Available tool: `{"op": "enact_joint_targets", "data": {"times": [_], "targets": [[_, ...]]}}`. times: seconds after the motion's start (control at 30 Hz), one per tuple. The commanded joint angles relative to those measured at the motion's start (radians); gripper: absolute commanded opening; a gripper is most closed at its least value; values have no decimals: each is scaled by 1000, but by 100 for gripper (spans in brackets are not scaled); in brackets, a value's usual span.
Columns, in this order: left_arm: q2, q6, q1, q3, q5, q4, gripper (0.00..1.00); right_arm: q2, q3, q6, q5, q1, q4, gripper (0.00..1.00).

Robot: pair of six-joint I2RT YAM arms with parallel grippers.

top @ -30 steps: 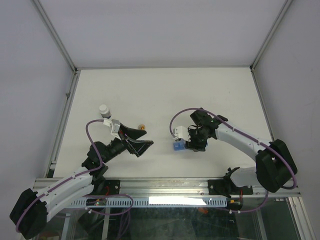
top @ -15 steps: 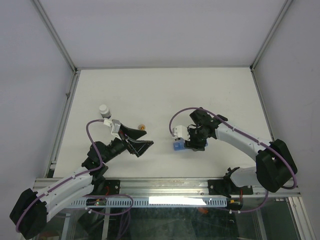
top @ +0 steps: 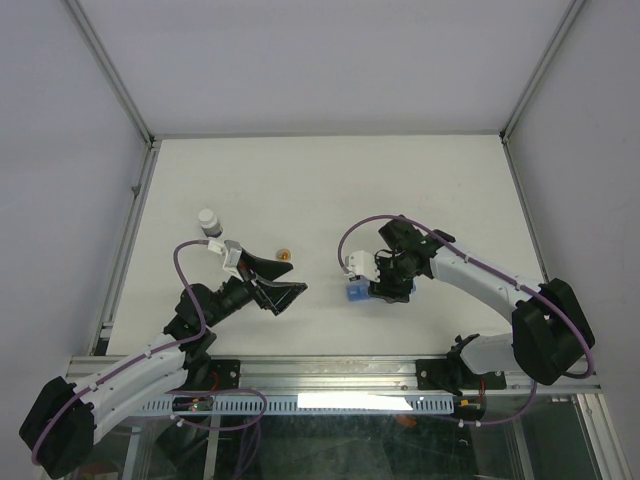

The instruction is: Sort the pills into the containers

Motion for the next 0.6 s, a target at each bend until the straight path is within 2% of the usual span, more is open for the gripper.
{"op": "enact_joint_targets", "data": {"times": [0.0, 0.07, 0.17, 0.27, 0.33, 0.43, 0.5, 0.57], "targets": [[-8, 4, 6, -13, -6, 51, 99, -36, 11, 12, 43, 9, 33, 0], [-10, 3, 6, -13, -6, 49, 99, -27, 44, 18, -9, 8, -20, 0], [-11, 1, 6, -16, -5, 51, 99, -39, 8, 25, 45, 10, 33, 0], [-14, 0, 7, -14, -5, 46, 99, -40, 41, 34, -13, 13, -14, 0], [-13, -1, 7, -17, -7, 52, 99, -51, -14, 24, 67, 12, 66, 0], [-11, -1, 6, -15, -6, 49, 99, -24, 31, 30, -6, 12, -8, 0], [-11, -2, 7, -18, -6, 52, 99, -34, -3, 29, 39, 13, 51, 0], [-13, -2, 7, -17, -8, 48, 99, -20, 36, 38, 18, 13, 3, 0]]}}
